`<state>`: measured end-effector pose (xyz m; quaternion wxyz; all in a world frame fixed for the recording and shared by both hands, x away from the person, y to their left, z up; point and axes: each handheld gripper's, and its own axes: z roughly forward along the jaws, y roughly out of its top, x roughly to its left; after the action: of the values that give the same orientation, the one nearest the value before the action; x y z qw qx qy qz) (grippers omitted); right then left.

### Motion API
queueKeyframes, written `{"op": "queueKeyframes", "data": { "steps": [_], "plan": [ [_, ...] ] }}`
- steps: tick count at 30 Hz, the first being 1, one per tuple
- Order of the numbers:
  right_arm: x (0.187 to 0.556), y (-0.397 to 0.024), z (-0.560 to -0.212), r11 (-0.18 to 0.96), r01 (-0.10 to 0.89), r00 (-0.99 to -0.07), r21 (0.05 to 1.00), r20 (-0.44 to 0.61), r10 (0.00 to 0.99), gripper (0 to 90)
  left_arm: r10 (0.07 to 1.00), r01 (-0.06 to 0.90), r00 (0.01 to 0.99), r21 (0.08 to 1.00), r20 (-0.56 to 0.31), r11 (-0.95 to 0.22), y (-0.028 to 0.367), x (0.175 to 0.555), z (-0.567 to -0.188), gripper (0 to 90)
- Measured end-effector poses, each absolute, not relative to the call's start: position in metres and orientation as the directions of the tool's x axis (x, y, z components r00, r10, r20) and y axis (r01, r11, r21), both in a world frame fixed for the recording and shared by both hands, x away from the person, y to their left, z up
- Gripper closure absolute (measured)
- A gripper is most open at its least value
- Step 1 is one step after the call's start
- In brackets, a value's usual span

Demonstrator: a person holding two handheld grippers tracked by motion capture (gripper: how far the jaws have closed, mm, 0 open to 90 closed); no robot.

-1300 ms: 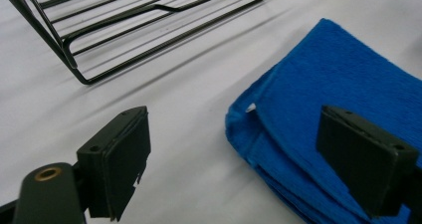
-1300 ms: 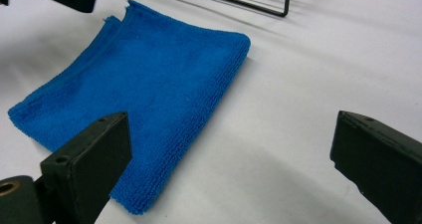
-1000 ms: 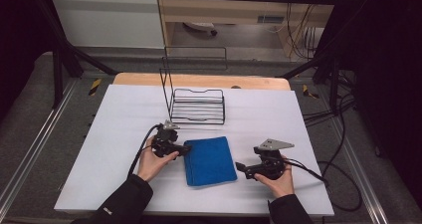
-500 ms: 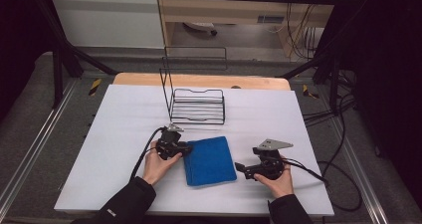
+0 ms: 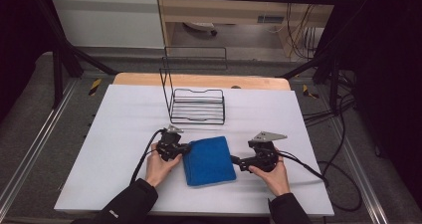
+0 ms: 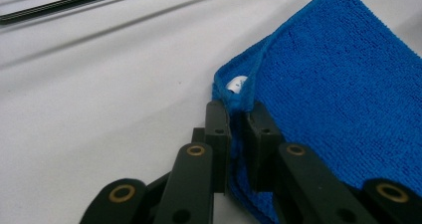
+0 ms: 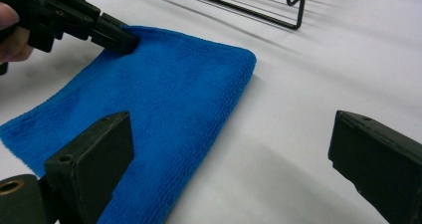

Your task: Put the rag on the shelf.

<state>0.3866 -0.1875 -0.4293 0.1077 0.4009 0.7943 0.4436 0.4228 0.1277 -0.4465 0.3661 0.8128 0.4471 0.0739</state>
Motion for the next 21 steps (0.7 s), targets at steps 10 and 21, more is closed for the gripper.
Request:
{"op": "queueKeyframes", "data": {
  "steps": [10, 21],
  "plan": [
    [0.418, -0.160, -0.423, 0.298, 0.548, -0.645, 0.782, 0.168, 0.746, 11.8, 0.775, 0.656, 0.604, 0.667, -0.184, -0.353, 0.127, 0.422, -0.447, 81.6],
    [0.447, -0.143, -0.447, 0.326, 0.602, -0.616, 0.729, 0.164, 0.771, 37.6, 0.761, 0.627, 0.626, 0.689, -0.169, -0.363, 0.128, 0.420, -0.449, 81.5]
  ]
}}
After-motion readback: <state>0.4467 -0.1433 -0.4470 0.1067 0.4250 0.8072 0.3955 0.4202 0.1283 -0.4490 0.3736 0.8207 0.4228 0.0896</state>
